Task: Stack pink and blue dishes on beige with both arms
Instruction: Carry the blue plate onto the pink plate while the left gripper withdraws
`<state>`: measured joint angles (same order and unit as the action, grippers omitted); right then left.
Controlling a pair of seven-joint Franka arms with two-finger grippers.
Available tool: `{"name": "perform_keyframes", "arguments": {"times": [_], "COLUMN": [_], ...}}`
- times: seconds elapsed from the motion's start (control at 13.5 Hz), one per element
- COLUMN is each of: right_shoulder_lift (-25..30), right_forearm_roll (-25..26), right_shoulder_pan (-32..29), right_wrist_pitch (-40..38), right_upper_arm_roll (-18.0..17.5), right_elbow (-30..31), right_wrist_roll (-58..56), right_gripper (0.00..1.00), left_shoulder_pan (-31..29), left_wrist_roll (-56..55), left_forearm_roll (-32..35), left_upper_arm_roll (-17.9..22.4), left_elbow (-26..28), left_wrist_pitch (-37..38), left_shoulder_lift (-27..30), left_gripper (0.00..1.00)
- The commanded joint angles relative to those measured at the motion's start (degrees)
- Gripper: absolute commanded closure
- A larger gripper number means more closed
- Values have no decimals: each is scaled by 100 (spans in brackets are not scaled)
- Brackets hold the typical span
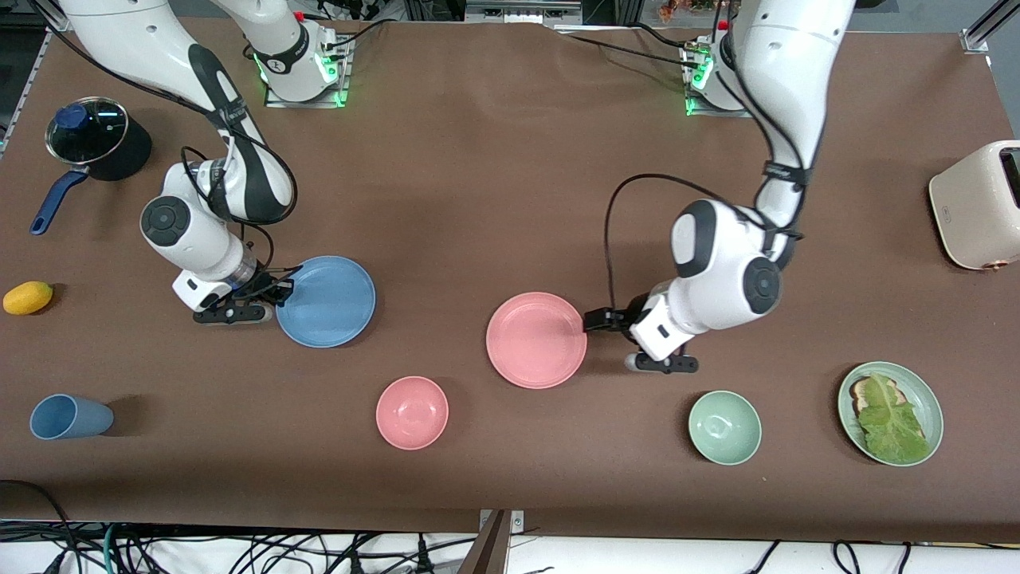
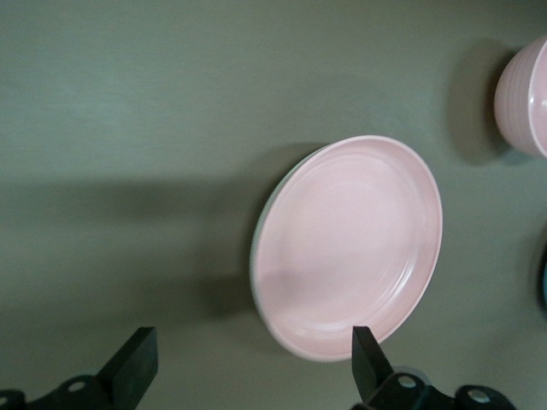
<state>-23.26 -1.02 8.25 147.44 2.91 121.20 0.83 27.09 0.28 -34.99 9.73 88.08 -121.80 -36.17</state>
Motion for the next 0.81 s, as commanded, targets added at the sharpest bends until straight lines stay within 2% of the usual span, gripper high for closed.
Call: {"name": "perform_keyframes", "arguments": {"times": [0.0, 0.15, 0.3, 0.44, 0.59, 0.74], "right_shoulder_lift": [190, 190, 190, 164, 103, -125], "right_forearm_roll": [-56, -56, -73, -239, -748, -795], "right_shoulder_pan": [-16, -16, -16, 36, 106, 474], "right_wrist_pitch": [-880, -1671, -2138, -2587, -2729, -2695], "right_upper_arm_roll": [-36, -106, -280, -457, -624, -625], "right_elbow": [-560, -1158, -1685, -2142, -2416, -2662], "right_wrist_roll": [-65, -91, -74, -39, 5, 721], "right_gripper": [100, 100, 100, 100, 100, 100], "left_shoulder_pan": [-168, -440, -529, -967, -1432, -1907], "left_wrist_roll": [7, 216, 1049, 1867, 2736, 3449], "left_forearm_roll": [850, 1806, 2503, 2593, 2602, 2611], "left_upper_arm_roll": [196, 179, 213, 222, 222, 196], "left_elbow": [-369, -791, -898, -898, -924, -933], "left_wrist_pitch": [1145, 1946, 2082, 2090, 2152, 2169], "left_shoulder_lift": [277, 303, 373, 426, 427, 496], "left_gripper": [0, 0, 0, 0, 0, 0]}}
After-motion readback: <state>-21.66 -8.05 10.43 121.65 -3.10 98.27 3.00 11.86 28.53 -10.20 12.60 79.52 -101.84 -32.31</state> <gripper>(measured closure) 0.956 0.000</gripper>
